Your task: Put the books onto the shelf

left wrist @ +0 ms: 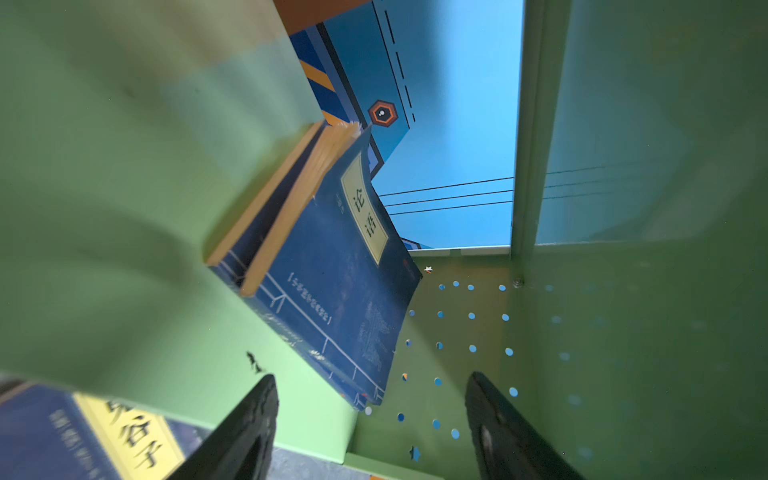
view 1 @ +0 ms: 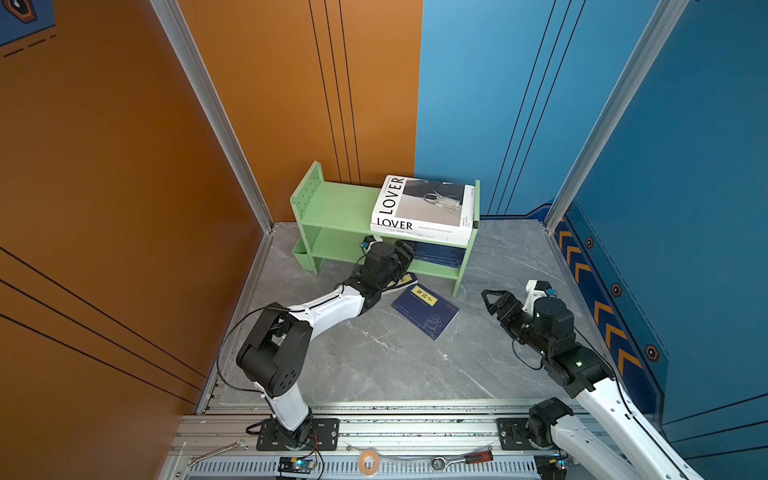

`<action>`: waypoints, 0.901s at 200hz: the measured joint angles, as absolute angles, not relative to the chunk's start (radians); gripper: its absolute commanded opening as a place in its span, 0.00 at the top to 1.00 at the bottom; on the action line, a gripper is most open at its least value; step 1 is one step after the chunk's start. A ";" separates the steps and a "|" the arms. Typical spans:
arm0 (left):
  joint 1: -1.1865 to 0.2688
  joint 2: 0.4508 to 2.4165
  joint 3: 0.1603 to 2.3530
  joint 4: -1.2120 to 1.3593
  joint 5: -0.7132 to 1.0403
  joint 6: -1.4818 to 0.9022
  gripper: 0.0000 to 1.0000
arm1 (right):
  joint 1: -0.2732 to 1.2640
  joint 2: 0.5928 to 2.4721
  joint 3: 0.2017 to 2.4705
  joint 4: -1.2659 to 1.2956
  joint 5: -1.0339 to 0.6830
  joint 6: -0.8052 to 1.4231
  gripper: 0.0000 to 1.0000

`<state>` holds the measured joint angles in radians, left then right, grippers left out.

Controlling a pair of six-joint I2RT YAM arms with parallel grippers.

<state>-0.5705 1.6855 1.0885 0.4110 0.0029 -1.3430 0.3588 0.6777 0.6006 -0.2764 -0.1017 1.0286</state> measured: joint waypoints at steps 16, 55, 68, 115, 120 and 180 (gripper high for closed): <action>-0.568 1.658 1.058 0.399 0.032 -1.305 0.26 | 0.359 0.678 0.601 -0.276 -0.102 1.029 0.12; -0.570 1.524 0.896 0.363 0.084 -1.170 0.25 | 0.362 0.678 0.600 -0.276 -0.099 1.028 0.12; -0.574 1.450 0.847 0.318 0.078 -1.114 0.21 | 0.373 0.679 0.595 -0.277 -0.089 1.028 0.12; -0.584 1.203 0.799 0.094 0.022 -0.876 0.19 | 0.457 0.759 0.555 -0.252 -0.010 1.037 0.12; -0.584 1.198 0.799 0.070 0.020 -0.856 0.20 | 0.471 0.781 0.553 -0.249 0.003 1.036 0.12; -0.646 1.256 0.737 -0.099 -0.008 -0.847 0.19 | 0.583 1.092 0.609 -0.165 0.089 0.867 0.13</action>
